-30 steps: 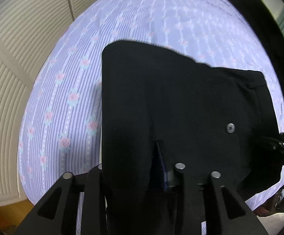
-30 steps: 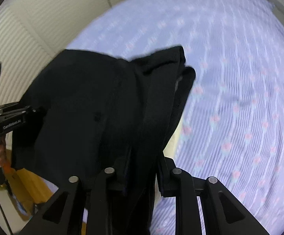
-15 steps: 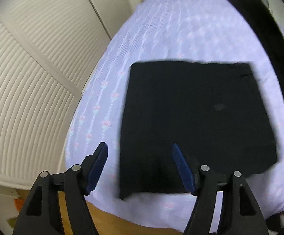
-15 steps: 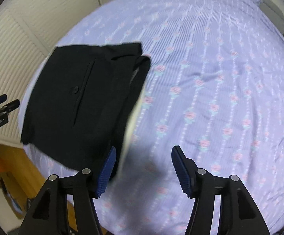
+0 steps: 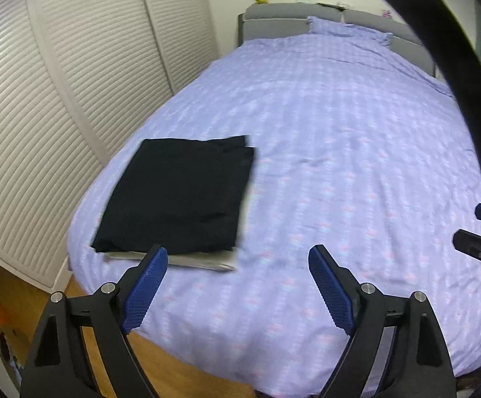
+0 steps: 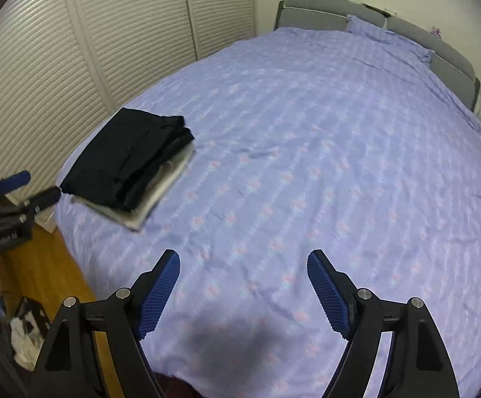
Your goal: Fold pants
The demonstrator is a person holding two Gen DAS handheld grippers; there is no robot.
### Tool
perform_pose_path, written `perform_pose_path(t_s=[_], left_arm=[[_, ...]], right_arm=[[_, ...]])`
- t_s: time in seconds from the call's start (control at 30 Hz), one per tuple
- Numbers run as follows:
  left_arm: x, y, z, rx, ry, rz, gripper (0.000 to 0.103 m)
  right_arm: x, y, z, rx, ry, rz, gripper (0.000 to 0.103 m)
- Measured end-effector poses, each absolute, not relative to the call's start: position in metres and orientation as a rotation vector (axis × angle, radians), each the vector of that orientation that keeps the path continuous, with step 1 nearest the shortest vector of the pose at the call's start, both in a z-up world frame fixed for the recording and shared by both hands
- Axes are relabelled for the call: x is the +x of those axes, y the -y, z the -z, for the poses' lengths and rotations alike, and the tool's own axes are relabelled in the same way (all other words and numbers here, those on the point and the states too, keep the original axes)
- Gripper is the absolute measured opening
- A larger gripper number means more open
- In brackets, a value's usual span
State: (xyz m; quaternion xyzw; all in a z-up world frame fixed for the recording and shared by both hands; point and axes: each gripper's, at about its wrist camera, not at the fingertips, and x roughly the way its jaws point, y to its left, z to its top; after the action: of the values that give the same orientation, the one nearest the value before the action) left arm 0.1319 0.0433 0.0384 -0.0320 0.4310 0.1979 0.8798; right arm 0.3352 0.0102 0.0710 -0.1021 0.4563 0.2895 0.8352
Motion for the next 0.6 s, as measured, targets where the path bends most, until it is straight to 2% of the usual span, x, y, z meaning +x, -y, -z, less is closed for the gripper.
perform_pose_path(t_s=[0.1, 0.3, 0.43, 0.6], left_arm=[[0.154, -0.018, -0.036, -0.059, -0.885, -0.362, 0.089], [0.188, 0.026, 0.029, 0.008, -0.840, -0.272, 0.089], [0.182, 0.051, 0.066, 0.015, -0.816, -0.205, 0.089], [0.160, 0.077, 0.078, 0.047, -0.754, -0.165, 0.089]], right_arm=[[0.328, 0.024, -0.058, -0.191, -0.948, -0.582, 0.080], [0.306, 0.089, -0.004, -0.106, -0.898, -0.459, 0.080], [0.287, 0.117, 0.023, -0.081, -0.852, -0.376, 0.080], [0.247, 0.145, 0.041, -0.035, -0.764, -0.287, 0.080]])
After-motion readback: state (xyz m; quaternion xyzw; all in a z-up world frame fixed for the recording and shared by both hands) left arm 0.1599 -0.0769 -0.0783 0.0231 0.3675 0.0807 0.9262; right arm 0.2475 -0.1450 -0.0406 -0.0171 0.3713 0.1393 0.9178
